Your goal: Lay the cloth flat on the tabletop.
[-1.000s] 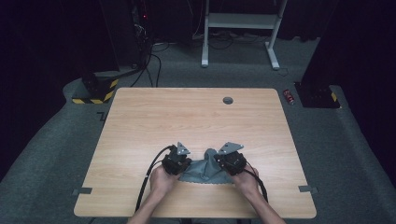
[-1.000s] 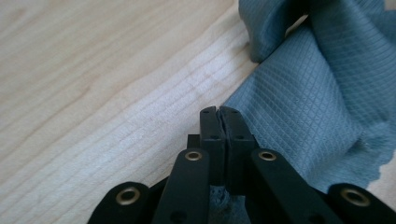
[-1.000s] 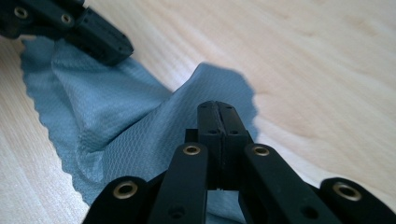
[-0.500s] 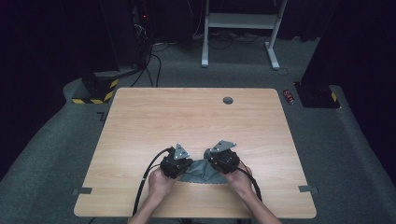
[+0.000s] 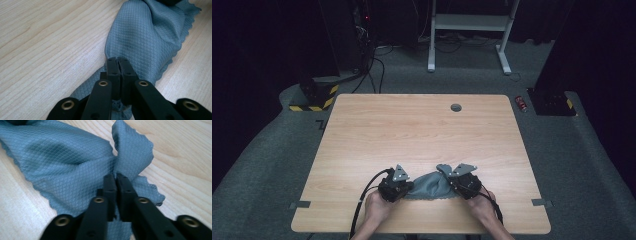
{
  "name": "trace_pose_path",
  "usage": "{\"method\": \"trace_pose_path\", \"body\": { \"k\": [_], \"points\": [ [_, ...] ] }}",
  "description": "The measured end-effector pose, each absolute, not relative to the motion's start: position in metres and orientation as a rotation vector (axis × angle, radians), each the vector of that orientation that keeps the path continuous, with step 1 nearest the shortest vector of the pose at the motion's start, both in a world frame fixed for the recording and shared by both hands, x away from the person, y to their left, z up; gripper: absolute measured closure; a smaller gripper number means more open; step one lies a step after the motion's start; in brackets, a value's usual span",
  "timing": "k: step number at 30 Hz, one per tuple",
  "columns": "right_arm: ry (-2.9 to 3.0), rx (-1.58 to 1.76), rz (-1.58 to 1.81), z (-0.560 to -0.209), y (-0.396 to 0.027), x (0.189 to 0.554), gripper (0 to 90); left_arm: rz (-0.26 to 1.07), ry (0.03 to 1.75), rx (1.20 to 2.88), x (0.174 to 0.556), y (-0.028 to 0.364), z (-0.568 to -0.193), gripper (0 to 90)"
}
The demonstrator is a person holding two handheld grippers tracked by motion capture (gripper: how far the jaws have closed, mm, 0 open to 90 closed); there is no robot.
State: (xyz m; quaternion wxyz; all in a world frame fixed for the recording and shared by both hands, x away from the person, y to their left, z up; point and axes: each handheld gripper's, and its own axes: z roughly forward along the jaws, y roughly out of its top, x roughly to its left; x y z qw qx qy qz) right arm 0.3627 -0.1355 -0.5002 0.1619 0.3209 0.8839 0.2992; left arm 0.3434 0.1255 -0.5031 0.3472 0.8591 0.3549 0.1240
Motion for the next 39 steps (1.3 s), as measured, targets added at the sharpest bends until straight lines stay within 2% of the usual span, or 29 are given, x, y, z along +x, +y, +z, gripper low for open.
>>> {"method": "trace_pose_path", "body": {
  "k": [1, 2, 4, 8, 10, 11, 12, 13, 15, 18, 21, 26, 33, 35, 37, 39],
  "points": [
    [2.497, 0.923, 0.881, -0.495, -0.134, 0.363, 70.2, 0.328, 0.939, 2.204, 0.347, 0.125, -0.5, 81.4],
    [2.497, 0.923, 0.881, -0.495, -0.134, 0.363, 70.2, 0.328, 0.939, 2.204, 0.347, 0.125, -0.5, 78.2],
    [2.448, 0.918, 0.918, -0.484, -0.131, 0.367, 63.9, 0.354, 0.954, 2.191, 0.355, 0.118, -0.497, 73.1],
    [2.436, 0.921, 0.92, -0.477, -0.121, 0.378, 62.2, 0.362, 0.962, 2.213, 0.367, 0.103, -0.498, 67.9],
    [2.443, 0.921, 0.905, -0.478, -0.118, 0.381, 64.3, 0.359, 0.96, 2.221, 0.37, 0.099, -0.499, 67.6],
    [2.464, 0.919, 0.865, -0.482, -0.114, 0.387, 74.1, 0.341, 0.971, 2.227, 0.375, 0.094, -0.503, 67.8],
    [2.464, 0.919, 0.865, -0.482, -0.114, 0.387, 74.1, 0.341, 0.971, 2.227, 0.375, 0.094, -0.503, 69.2],
    [2.476, 0.912, 0.844, -0.486, -0.112, 0.391, 83.7, 0.315, 0.978, 2.239, 0.379, 0.092, -0.508, 71.6],
    [2.477, 0.909, 0.83, -0.487, -0.112, 0.391, 88.3, 0.299, 0.971, 2.241, 0.38, 0.091, -0.509, 75.8],
    [2.466, 0.912, 0.84, -0.485, -0.114, 0.391, 88.8, 0.31, 0.957, 2.258, 0.38, 0.091, -0.508, 86.7],
    [2.436, 0.912, 0.87, -0.478, -0.122, 0.389, 88.9, 0.345, 0.917, 2.282, 0.378, 0.09, -0.504, 89.1],
    [2.395, 0.918, 0.917, -0.47, -0.132, 0.385, 88.8, 0.373, 0.906, 2.238, 0.374, 0.096, -0.493, 89.8],
    [2.338, 0.968, 0.971, -0.463, -0.154, 0.378, 88.9, 0.452, 0.927, 2.129, 0.361, 0.127, -0.471, 89.8],
    [2.356, 0.988, 0.961, -0.47, -0.158, 0.376, 88.9, 0.451, 0.933, 2.133, 0.358, 0.13, -0.472, 89.8],
    [2.407, 1.009, 0.945, -0.481, -0.16, 0.375, 88.8, 0.373, 0.945, 2.175, 0.354, 0.134, -0.483, 89.6],
    [2.458, 1.019, 0.897, -0.493, -0.157, 0.375, 87.3, 0.355, 0.948, 2.228, 0.353, 0.13, -0.492, 89.1]
  ]
}}
